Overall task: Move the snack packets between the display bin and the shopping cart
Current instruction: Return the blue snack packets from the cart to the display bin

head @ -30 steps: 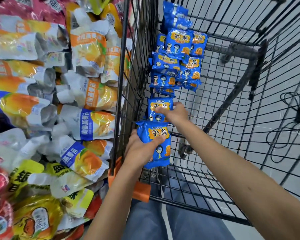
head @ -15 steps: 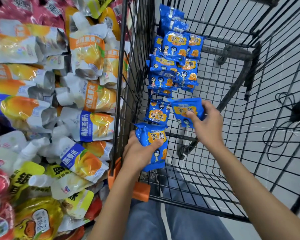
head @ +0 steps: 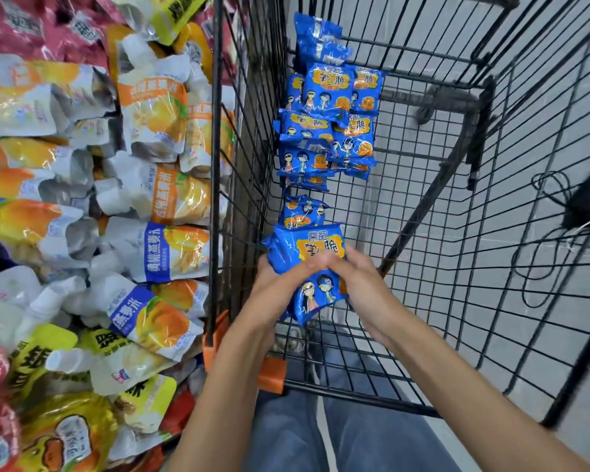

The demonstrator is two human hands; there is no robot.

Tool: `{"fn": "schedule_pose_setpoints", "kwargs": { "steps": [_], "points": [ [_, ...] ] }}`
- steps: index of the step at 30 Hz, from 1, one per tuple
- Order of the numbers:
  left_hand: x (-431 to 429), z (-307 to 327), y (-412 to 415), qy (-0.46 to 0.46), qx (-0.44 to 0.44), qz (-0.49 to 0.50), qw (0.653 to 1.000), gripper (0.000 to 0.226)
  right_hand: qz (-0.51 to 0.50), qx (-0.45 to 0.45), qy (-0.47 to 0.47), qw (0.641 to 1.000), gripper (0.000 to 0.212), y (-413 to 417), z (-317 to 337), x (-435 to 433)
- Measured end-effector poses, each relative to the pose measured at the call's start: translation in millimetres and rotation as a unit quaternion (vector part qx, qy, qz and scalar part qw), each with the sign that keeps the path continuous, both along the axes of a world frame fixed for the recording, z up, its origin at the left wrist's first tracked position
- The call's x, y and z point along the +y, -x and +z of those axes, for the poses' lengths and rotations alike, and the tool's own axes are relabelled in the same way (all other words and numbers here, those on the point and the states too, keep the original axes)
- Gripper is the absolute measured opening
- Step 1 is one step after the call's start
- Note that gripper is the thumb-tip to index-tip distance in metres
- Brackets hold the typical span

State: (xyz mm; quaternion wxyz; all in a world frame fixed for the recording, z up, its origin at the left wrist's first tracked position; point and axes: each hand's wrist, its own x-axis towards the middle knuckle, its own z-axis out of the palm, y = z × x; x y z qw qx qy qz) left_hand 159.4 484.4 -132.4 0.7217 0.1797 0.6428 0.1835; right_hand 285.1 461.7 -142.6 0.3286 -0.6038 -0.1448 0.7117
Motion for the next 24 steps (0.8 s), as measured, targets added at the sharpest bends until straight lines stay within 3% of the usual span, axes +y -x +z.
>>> {"fn": "schedule_pose_setpoints", "kwargs": {
  "steps": [4, 7, 9, 11, 14, 19, 24],
  "points": [
    [-1.8, -6.5, 6.8, 0.039, 0.031, 0.028, 0.998, 0.060, 0.064, 0.010, 0.045, 0.997, 0.042, -14.4, -17.7, 16.3],
    [-4.0, -11.3, 10.5, 0.048, 0.057, 0.024, 0.997, 0.038, 0.034, -0.123, 0.064, 0.990, 0.031, -16.8, -54.0, 46.3],
    [-3.7, -13.4, 11.1, 0.043, 0.081, 0.009, 0.996, 0.044, 0.037, -0.208, 0.095, 0.973, 0.048, -8.3, -80.0, 67.4],
    [-2.8, -14.3, 13.2, 0.037, 0.102, -0.009, 0.994, 0.056, 0.103, -0.290, 0.102, 0.946, 0.069, 2.8, -102.6, 79.1],
    [-4.0, -17.8, 17.5, 0.045, 0.117, -0.052, 0.991, 0.072, 0.172, -0.393, 0.045, 0.902, 0.073, 14.4, -122.3, 80.4],
    [-4.9, -20.3, 20.3, 0.046, 0.120, -0.073, 0.989, 0.094, 0.145, -0.381, 0.030, 0.913, 0.069, 14.5, -135.8, 77.4],
    [-3.9, -16.4, 19.4, 0.042, 0.101, -0.061, 0.992, 0.091, 0.017, -0.293, 0.088, 0.952, 0.044, 0.7, -133.6, 67.5]
  ]
}}
